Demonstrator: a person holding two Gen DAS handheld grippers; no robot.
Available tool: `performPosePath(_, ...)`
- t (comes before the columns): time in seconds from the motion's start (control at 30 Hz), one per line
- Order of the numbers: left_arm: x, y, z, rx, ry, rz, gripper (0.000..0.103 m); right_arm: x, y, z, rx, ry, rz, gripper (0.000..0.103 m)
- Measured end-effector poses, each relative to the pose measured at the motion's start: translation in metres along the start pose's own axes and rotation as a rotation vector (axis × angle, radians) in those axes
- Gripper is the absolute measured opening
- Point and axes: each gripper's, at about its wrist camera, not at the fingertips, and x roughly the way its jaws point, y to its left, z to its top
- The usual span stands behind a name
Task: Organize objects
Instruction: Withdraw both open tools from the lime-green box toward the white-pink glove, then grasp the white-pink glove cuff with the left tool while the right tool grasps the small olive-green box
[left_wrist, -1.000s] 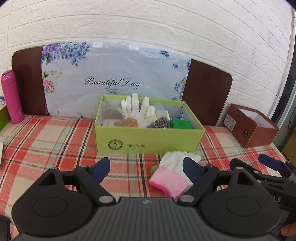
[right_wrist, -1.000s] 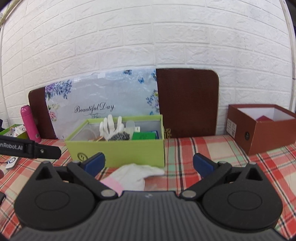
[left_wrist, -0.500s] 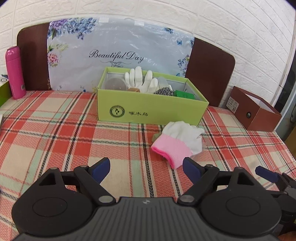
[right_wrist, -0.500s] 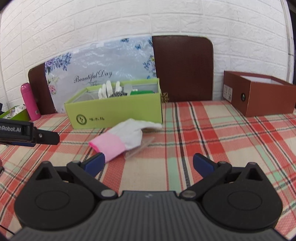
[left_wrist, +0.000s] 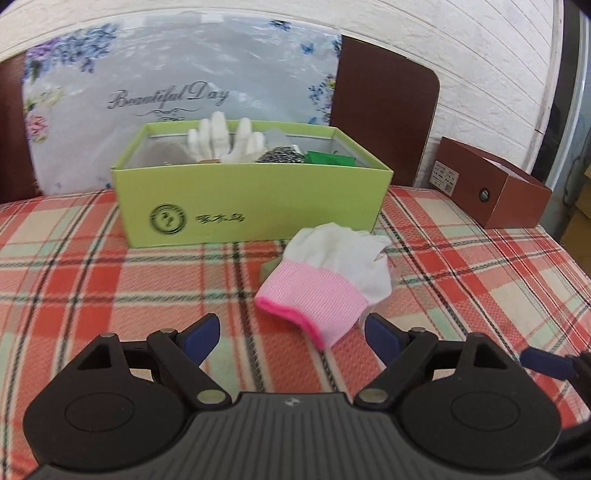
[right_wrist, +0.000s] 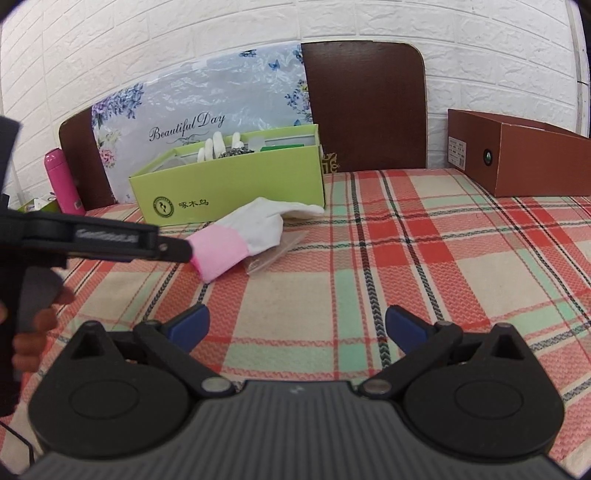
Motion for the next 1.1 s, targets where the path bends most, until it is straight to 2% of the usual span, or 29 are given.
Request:
performPosePath(0.2,0.037,-0.007,0.011,0.011,0.064,-0.010,0.087,-0.003,-0.011,-0.003,0.020,0.014,-0.026,0.103)
performPosePath(0.23,0.040,-0.007,0.011,0.014,0.077,-0.031,0.074,-0.003,-0.013,-0.003,0.023,0.017,-0.029,0.103)
performPosePath(0.27,0.043,-0.007,0.011,0.006,0.095,-0.047,0.050,-0.003,-0.014,-0.004,0.027,0.020,-0.031,0.103)
performPosePath(0.33,0.045,-0.002,0.011,-0.038,0.131,-0.098,0.024,-0.003,-0.016,-0.004,0.034,0.022,-0.035,0.103)
performPosePath(0.37,0.042,0.000,0.010,-0.061,0.134,-0.121,0.014,-0.004,-0.016,-0.004,0.037,0.022,-0.035,0.103)
performPosePath(0.4,0.039,0.001,0.009,-0.070,0.135,-0.130,0.009,-0.003,-0.016,-0.005,0.039,0.023,-0.034,0.103)
performPosePath(0.5,0.021,0.004,0.009,-0.078,0.124,-0.139,0.008,-0.001,-0.015,-0.005,0.043,0.030,-0.030,0.103)
performPosePath(0.63,-0.024,0.012,0.001,-0.067,0.095,-0.152,0.008,-0.002,-0.013,-0.006,0.039,0.025,-0.009,0.103)
performPosePath(0.77,-0.057,0.029,-0.017,-0.082,0.119,-0.103,0.008,0.000,-0.010,-0.006,0.038,0.025,0.008,0.103)
performPosePath(1.03,-0.086,0.069,-0.060,-0.164,0.169,-0.007,0.008,0.009,0.008,0.001,-0.024,0.009,0.058,0.103)
performPosePath(1.1,-0.090,0.075,-0.061,-0.165,0.155,0.004,0.017,0.013,0.014,0.006,-0.047,0.009,0.067,0.103)
